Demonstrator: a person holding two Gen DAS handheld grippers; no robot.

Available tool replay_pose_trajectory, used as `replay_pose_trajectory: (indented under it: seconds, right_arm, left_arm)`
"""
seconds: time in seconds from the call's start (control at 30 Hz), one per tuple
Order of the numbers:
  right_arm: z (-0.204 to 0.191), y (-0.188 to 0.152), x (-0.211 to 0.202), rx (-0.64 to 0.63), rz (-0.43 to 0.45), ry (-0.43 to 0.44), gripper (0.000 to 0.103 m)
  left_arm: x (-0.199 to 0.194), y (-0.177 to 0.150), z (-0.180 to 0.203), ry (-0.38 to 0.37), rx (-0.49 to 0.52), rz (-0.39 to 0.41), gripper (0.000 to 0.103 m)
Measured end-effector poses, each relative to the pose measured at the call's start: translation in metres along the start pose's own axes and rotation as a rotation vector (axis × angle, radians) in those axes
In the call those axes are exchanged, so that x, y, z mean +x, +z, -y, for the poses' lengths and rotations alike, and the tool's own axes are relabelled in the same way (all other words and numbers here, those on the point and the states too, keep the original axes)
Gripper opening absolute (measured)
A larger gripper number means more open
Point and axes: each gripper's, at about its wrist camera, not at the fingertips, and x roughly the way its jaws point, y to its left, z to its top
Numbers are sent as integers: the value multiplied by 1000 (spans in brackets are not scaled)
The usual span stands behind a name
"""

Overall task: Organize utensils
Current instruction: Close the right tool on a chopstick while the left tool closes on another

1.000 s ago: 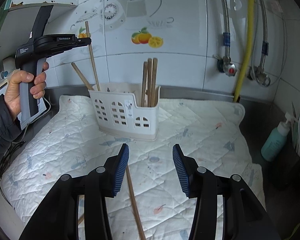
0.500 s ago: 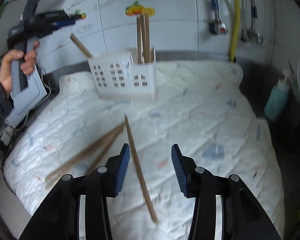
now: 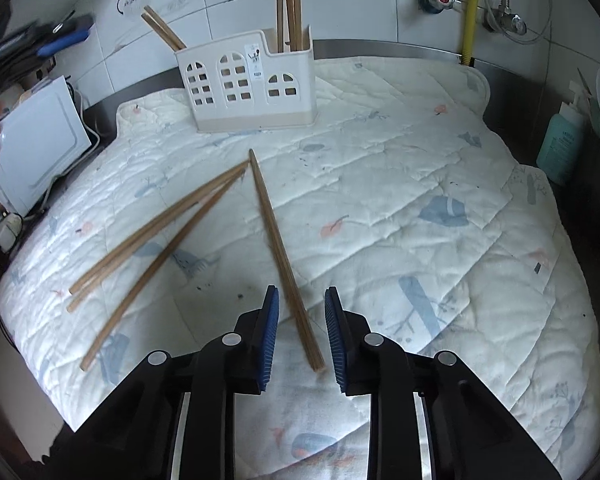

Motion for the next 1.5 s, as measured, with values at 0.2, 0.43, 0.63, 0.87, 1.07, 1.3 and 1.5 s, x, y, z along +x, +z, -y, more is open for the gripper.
replay_pose_trajectory:
  seconds: [0.2, 0.43, 0.63, 0.87, 1.07, 1.3, 1.5]
  right_arm:
    - [0, -6, 8, -1, -16, -7, 15]
    - [-5, -7, 6, -7, -13, -15, 12]
    - [-11, -9, 4, -18, -14, -17, 10]
    - [-13, -10, 4, -16, -17, -11, 10]
    - [-14, -11, 5, -11, -11, -17, 11]
    - [-15, -9, 6, -15, -6, -20, 11]
    - [-13, -9, 9, -2, 2, -15, 11]
  left_arm:
    - [-12, -56, 9, -27, -3, -99, 35]
    - [1, -117, 20, -58, 12, -252, 34]
    - [19, -149, 27, -81, 14, -346, 34]
    - [35, -162, 28, -97, -16, -390, 29]
    - [44, -168, 35, -102, 2, -416, 20]
    - [46, -170, 36, -72, 25, -416, 16]
    - [48, -171, 44, -65, 57, -410, 15]
